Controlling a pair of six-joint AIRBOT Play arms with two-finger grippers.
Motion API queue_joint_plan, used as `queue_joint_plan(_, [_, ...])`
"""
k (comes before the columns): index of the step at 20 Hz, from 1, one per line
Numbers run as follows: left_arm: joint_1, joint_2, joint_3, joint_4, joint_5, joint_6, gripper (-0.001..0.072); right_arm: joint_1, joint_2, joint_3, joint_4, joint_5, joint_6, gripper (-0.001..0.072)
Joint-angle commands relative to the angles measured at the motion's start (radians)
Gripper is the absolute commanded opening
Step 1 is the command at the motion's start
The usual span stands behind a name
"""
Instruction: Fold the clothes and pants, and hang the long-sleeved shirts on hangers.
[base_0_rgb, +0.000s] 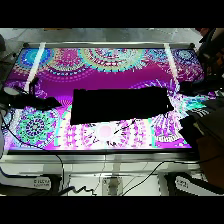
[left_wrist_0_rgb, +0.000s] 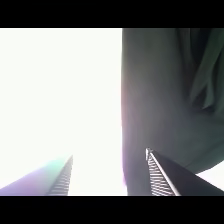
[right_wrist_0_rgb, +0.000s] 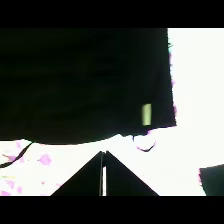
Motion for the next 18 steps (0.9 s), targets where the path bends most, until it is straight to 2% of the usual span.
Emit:
queue_joint_plan(1, [-0.010,-0.085,-0.063,-0.197,0.053,0.075,0.0710,-0.007,0.008,-0.118,0.186,-0.108,-0.023,0.0020])
queue_joint_plan(4, [-0.111,-0.155,-0.062,-0.263,0.147,0.073,0.0692,0.034,0.008,-0.120,0.187,-0.156,-0.023,0.0020])
queue_joint_plan(5, [-0.144,-0.167,-0.062,-0.263,0.179,0.073,0.0637,0.056,0.008,-0.120,0.187,-0.170,-0.023,0.0020])
queue_joint_plan(7, [-0.200,-0.175,-0.062,-0.261,0.235,0.075,0.0314,0.107,0.005,-0.120,0.187,-0.203,-0.023,0.0020])
queue_joint_plan(8, [-0.216,-0.174,-0.058,-0.263,0.243,0.075,0.0109,0.135,0.000,-0.120,0.188,-0.226,-0.023,0.0020])
queue_joint_plan(9, [-0.221,-0.172,-0.047,-0.262,0.241,0.071,0.0009,0.169,-0.006,-0.120,0.188,-0.260,-0.021,0.0021])
queue_joint_plan(12, [-0.188,-0.130,0.024,-0.246,0.166,0.018,0.0008,0.278,-0.021,-0.120,0.189,-0.403,-0.005,0.0020])
queue_joint_plan(14, [-0.148,-0.072,0.106,-0.182,0.031,-0.039,0.0008,0.352,-0.040,-0.120,0.188,-0.502,0.069,0.0020])
queue_joint_plan(16, [-0.121,0.004,0.207,-0.076,-0.148,-0.166,0.0008,0.432,-0.078,-0.119,0.188,-0.591,0.143,0.0020])
queue_joint_plan(18, [-0.117,0.085,0.299,0.026,-0.290,-0.235,0.0008,0.512,-0.131,-0.118,0.192,-0.640,0.179,0.0020])
